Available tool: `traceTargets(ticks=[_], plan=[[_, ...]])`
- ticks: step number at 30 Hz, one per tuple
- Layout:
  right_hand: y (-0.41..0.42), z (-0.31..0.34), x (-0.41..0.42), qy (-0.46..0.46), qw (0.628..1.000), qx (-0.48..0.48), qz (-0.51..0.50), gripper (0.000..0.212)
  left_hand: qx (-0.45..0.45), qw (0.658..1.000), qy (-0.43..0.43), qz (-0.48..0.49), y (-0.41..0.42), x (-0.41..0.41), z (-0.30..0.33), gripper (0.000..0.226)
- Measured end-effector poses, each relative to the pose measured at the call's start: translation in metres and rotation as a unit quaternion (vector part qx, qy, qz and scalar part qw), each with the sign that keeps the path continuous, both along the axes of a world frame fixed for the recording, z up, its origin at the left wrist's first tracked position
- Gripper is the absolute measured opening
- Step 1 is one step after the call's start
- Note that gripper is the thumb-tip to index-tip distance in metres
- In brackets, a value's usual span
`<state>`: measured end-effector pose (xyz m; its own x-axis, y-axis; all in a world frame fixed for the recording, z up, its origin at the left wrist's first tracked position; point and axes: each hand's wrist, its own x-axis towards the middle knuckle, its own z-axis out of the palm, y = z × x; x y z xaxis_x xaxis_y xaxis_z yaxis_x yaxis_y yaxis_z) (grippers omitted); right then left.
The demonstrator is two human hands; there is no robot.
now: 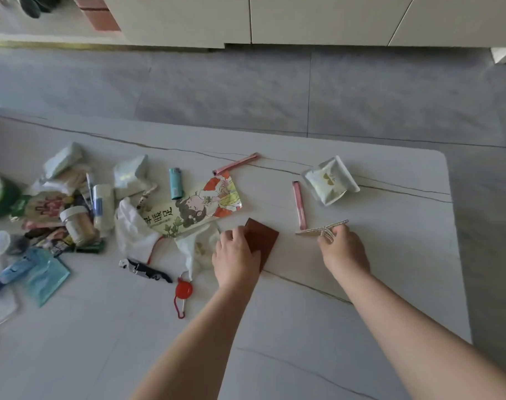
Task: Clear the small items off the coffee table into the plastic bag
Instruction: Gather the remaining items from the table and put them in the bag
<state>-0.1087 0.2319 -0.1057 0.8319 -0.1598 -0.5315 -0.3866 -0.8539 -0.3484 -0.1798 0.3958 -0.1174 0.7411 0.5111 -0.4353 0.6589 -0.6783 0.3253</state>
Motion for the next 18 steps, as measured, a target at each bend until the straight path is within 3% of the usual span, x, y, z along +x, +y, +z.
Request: traceTargets(ticks=[6, 11, 15, 18], plan=[[-0.004, -0.009, -0.007, -0.009, 0.995, 0.065, -0.077, 0.022, 0.03, 0.998, 0.054, 0.023, -0.002, 0.001, -0.003, 0.076], [-0.013, 0.007, -0.023, -0.024, 0.991, 0.105, -0.074, 0.019, -0.001, 0.993, 0.092, 0.075, -0.004, -0.006, 0.016, 0.047], [-0.018, 0.041, -0.036, 0.011, 0.99, 0.136, -0.045, 0.018, -0.08, 0.988, 0.032, 0.13, -0.006, -0.021, 0.049, 0.025], [-0.016, 0.078, -0.049, 0.038, 0.983, 0.174, -0.039, 0.034, -0.145, 0.972, -0.001, 0.185, -0.005, -0.037, 0.085, 0.021]])
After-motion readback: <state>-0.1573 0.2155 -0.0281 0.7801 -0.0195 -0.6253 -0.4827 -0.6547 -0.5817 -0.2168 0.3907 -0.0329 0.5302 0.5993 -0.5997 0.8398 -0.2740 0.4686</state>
